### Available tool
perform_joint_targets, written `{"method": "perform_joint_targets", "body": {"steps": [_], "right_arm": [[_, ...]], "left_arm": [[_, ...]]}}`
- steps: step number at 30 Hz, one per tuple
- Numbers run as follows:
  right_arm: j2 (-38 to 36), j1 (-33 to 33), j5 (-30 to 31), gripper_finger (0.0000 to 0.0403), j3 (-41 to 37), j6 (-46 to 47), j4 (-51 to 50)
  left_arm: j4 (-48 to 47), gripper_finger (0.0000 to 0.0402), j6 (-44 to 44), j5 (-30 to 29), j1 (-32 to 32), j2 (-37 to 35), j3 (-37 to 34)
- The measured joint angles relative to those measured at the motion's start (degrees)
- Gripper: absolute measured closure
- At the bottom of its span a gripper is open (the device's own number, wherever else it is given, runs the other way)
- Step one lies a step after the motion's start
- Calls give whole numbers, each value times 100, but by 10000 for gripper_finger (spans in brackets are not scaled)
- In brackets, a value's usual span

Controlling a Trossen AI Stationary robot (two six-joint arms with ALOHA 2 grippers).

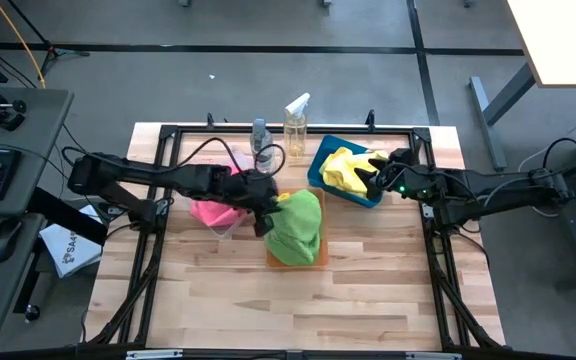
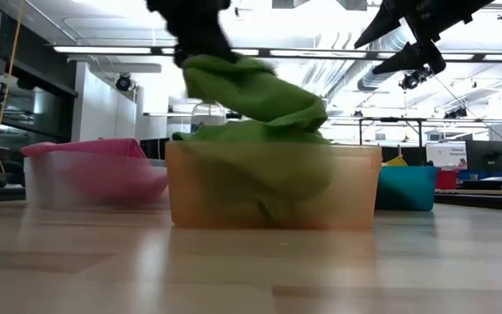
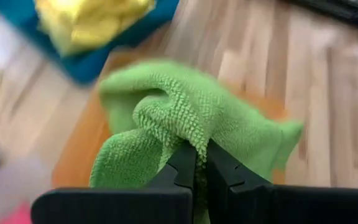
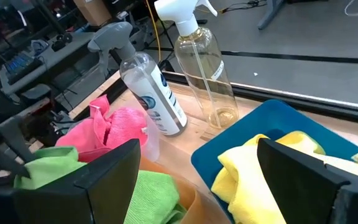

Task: Sort microfiber towel by color & place in baskets
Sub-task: Put the green microfiber towel into the orange bin, then return to Home Position

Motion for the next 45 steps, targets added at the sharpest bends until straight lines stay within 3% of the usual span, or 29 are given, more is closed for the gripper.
{"method": "perform_joint_targets", "body": {"steps": [12,19,30,38,45], "right_arm": [[38,0,-24,85,-2,364,108],[343,22,-665,85,-2,242,859],[763,28,-878,85,-2,173,1058],[693,28,-876,85,-2,4,1207],[572,28,-874,85,-2,-99,1235]], "left_arm": [[359,401,615,42,-83,1599,764],[469,401,515,-133,-159,2526,771],[265,395,146,-231,-97,3016,781],[-96,322,146,219,137,2917,1054],[-1102,250,516,545,444,2379,1586]]}}
